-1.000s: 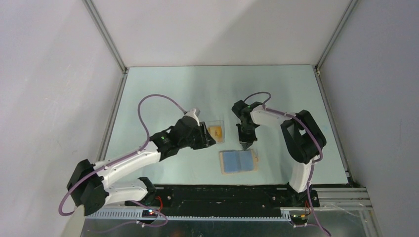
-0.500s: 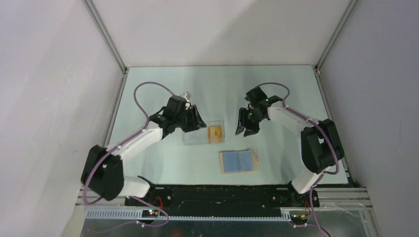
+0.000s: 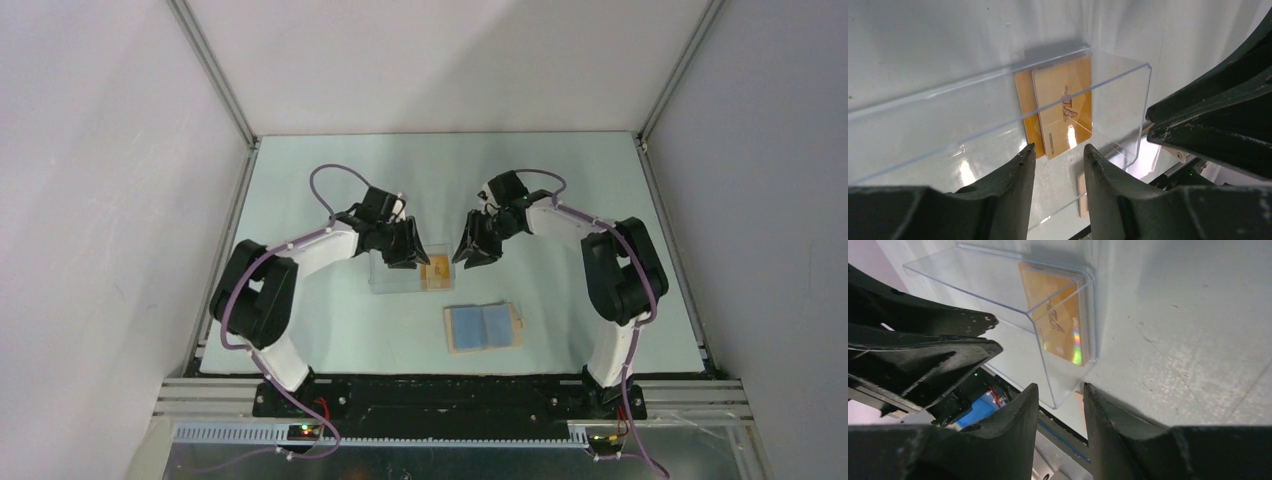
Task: Put the credit cards into the card holder
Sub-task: Adjust the card holder at the center of the board, then pick up the credit card from the storage box.
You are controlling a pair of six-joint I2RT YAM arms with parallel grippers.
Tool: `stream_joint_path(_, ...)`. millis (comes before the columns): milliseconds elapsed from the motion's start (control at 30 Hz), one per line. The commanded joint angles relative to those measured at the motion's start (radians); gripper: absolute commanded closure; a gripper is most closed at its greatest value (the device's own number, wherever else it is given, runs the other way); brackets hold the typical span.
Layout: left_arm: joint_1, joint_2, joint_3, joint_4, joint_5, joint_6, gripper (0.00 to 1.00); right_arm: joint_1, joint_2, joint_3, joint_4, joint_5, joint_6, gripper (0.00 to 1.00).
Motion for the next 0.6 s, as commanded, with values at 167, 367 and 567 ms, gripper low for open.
stream_joint_path(167,-0.006,0.093,0.057,0.006,0.004,0.03,0.56,0.027,0.077,0.096,0.039,-0.032,0.038,0.63)
stream_joint_path(367,-0.021,0.139,0.077,0.007,0.011,0.037,0.6,0.037,0.097,0.12,0.008,-0.008,0.022,0.84)
stream_joint_path(567,-0.034,0.154,0.094,0.008,0.011,0.04,0.68,0.039,0.102,0.12,0.0,-0.008,0.017,0.96)
